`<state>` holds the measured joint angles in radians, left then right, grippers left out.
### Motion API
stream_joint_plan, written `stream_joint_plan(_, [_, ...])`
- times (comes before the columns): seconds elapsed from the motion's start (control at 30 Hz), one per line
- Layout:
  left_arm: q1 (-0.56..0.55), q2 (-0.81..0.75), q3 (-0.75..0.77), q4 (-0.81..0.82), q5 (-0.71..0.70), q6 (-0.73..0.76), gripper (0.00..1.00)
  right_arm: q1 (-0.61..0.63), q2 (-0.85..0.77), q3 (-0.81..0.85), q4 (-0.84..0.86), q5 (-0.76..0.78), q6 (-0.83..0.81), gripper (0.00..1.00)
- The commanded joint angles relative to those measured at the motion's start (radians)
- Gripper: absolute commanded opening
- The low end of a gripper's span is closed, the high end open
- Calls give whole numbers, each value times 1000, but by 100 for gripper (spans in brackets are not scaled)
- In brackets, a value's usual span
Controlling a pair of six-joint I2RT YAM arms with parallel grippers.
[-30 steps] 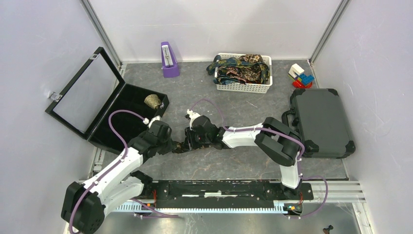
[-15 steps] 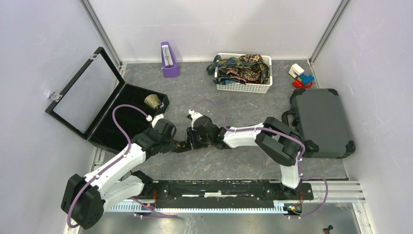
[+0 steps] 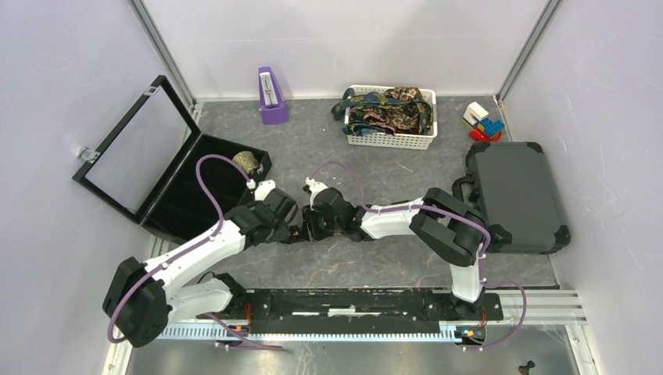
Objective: Roll the ties
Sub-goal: Roll the tie at the center of the board.
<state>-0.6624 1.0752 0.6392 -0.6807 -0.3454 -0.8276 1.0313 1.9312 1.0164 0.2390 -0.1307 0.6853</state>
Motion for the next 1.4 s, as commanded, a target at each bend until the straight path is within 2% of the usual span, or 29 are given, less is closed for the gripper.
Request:
stream_joint_plan(0.0, [-52,50,66,-50,-141,-38,8,-4,-39,-19,14,1,-2,28])
stream_joint_plan(0.37, [-171,201,151,-120,-293,-110,7,-21,-165,-100,6,15,-2,28])
stream_joint_plan(0.93, [-268,446,295,-253,-443,-187,5,-114,-493,-426,-2,63,0,29])
stream_joint_plan(1.37, [-325,716,467,-326,-468,-231,2,-165,-664,-540,-62,96,-14,29])
